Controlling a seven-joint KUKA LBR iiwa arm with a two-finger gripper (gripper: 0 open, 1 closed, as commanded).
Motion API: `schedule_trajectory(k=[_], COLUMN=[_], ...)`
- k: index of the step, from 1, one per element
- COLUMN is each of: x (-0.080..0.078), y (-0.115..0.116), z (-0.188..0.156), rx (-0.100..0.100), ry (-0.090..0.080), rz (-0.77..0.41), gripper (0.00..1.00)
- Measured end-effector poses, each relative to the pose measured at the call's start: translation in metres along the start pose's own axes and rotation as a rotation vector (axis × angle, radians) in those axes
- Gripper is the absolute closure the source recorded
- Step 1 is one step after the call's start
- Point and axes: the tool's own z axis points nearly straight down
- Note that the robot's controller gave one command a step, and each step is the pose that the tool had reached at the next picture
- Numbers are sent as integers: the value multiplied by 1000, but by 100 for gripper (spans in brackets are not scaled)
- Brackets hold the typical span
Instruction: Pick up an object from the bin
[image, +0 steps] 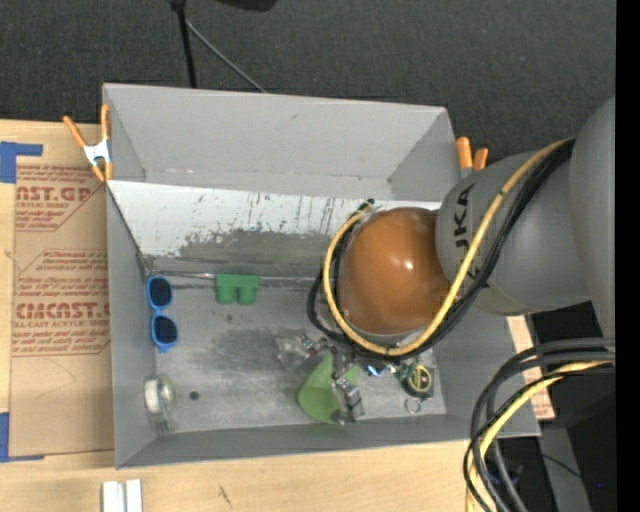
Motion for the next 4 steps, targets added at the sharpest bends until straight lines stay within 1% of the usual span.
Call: schedule_trajectory(k=[1,2,3,4], x=[18,17,17,-5], y=[-5,-4,-5,-13], z=[12,11,-85,-210], rx=[2,1,6,8], ry=[-8,-8,-13,-16], rz=[7,6,1,19], gripper=[0,100,100,100])
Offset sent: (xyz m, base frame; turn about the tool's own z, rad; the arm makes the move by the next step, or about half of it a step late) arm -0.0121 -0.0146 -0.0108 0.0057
